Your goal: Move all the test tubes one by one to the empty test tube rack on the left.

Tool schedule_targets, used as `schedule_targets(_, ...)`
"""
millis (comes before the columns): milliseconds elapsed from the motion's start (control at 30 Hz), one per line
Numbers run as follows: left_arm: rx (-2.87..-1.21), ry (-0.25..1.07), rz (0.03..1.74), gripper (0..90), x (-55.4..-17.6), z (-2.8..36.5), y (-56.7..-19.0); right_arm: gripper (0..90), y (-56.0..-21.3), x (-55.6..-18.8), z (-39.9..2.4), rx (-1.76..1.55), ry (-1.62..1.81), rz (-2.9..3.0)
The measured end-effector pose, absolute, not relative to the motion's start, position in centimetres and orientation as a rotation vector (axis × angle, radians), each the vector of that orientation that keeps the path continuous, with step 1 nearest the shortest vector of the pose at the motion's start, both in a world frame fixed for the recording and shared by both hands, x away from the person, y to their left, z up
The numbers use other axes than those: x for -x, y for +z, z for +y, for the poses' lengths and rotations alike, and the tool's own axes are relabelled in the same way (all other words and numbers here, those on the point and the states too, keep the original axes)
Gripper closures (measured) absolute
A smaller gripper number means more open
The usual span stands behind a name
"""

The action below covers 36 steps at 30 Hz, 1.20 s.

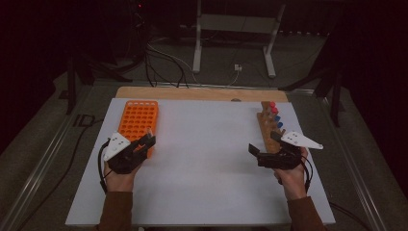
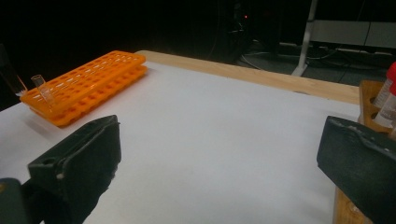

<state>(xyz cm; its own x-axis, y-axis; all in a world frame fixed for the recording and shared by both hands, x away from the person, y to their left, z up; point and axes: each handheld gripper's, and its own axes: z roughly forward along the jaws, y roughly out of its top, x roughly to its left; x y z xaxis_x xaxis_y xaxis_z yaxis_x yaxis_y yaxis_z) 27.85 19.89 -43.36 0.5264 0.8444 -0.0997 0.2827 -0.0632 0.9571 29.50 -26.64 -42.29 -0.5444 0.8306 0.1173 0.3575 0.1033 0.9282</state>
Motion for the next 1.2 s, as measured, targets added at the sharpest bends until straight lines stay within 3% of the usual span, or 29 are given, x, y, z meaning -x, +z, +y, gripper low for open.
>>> schedule_targets(400,-1.610,0.666,1.093,75.8,-27.9,23.0,-44.1,0.0,-42.2,-29.5,-26.8,-1.159,1.444,1.942)
schedule_targets(800,-1.602,0.757,1.180,75.8,-29.5,23.5,-46.3,0.0,-42.2,-29.5,-26.7,-1.153,1.451,1.943)
schedule_targets(1200,-1.654,0.733,1.230,75.9,-30.4,23.1,-48.1,0.0,-42.3,-29.5,-26.5,-1.146,1.452,1.949)
